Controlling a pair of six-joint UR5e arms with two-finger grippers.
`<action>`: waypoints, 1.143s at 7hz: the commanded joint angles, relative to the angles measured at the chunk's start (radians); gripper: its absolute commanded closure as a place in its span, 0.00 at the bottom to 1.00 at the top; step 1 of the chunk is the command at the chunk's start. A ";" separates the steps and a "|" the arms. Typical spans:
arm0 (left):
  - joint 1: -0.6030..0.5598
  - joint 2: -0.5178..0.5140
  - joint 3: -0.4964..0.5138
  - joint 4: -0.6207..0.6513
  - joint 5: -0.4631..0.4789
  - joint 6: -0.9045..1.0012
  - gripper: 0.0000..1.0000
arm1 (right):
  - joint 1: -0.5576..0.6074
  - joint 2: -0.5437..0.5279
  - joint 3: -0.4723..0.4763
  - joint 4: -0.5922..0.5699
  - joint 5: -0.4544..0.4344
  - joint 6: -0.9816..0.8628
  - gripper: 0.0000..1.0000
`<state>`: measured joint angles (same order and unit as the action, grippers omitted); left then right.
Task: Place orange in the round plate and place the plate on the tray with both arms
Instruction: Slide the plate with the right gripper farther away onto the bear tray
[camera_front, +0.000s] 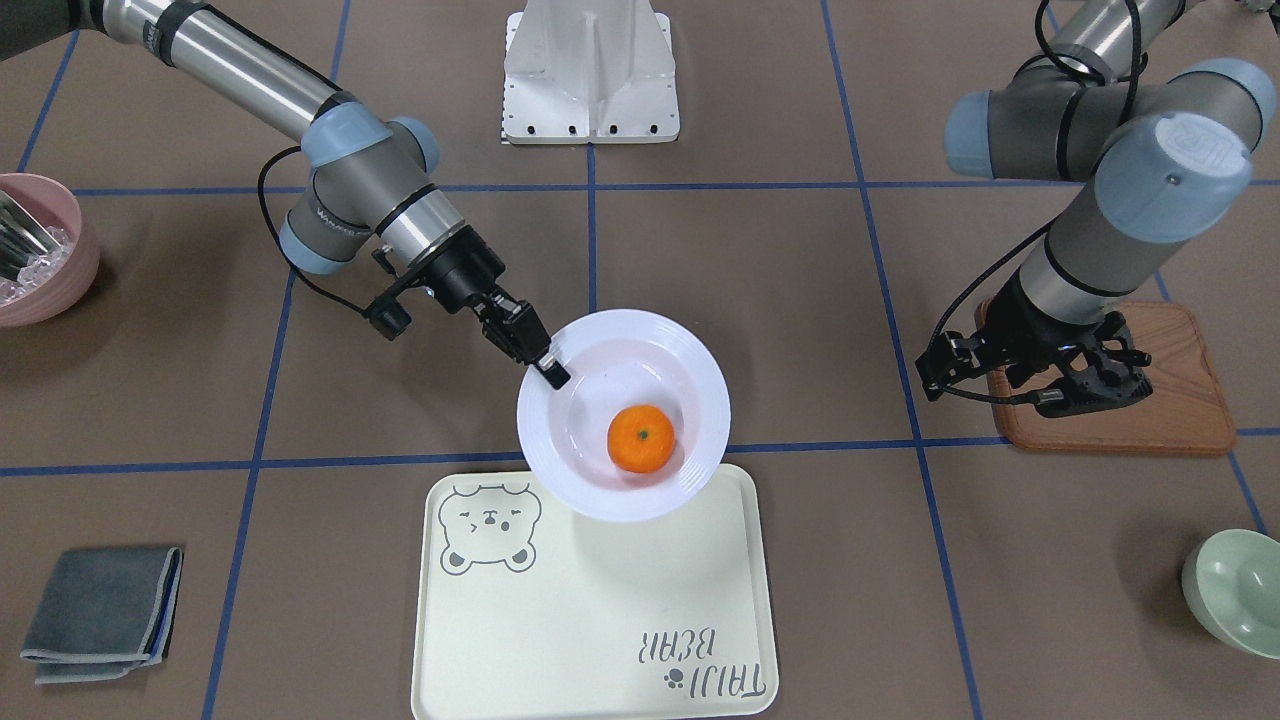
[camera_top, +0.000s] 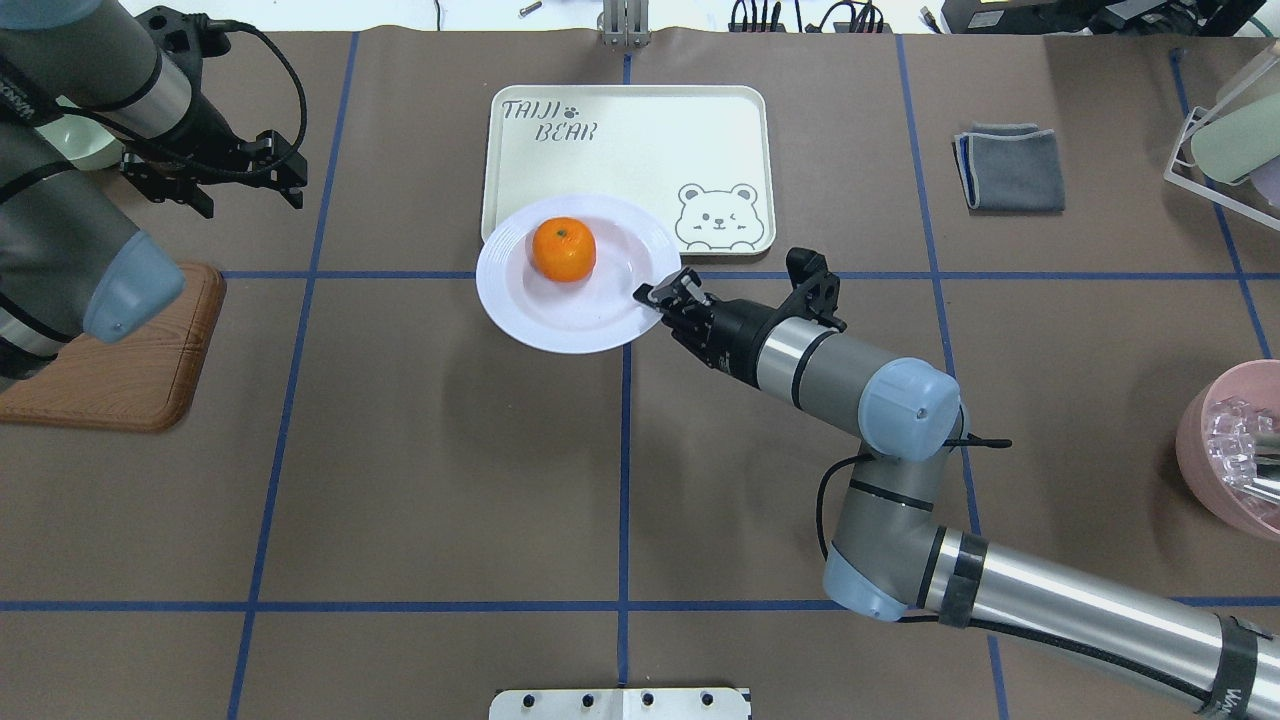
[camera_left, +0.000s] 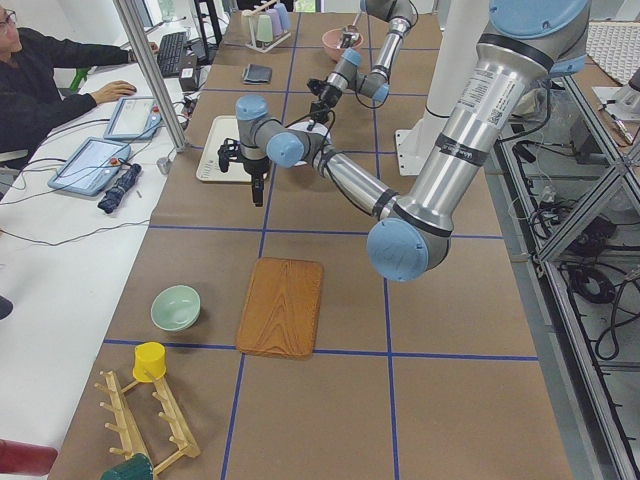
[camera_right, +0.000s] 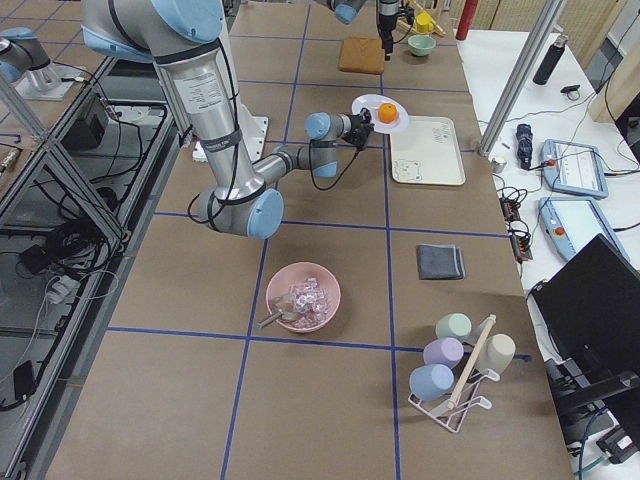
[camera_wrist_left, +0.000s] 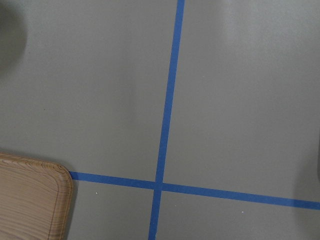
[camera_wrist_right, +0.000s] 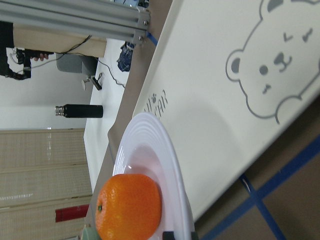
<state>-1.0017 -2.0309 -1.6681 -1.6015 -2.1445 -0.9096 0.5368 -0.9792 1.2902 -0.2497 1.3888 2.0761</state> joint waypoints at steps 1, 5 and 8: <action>0.002 0.000 0.002 0.000 0.000 -0.002 0.01 | 0.084 0.155 -0.243 -0.008 0.006 0.009 1.00; 0.000 0.000 0.005 0.000 0.000 -0.002 0.01 | 0.092 0.258 -0.404 -0.088 0.045 0.007 1.00; 0.000 0.000 0.005 0.002 0.000 -0.002 0.01 | 0.135 0.179 -0.218 -0.385 0.251 -0.321 0.00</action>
<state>-1.0016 -2.0310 -1.6627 -1.6002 -2.1445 -0.9115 0.6418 -0.7452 0.9508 -0.4555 1.5168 1.9314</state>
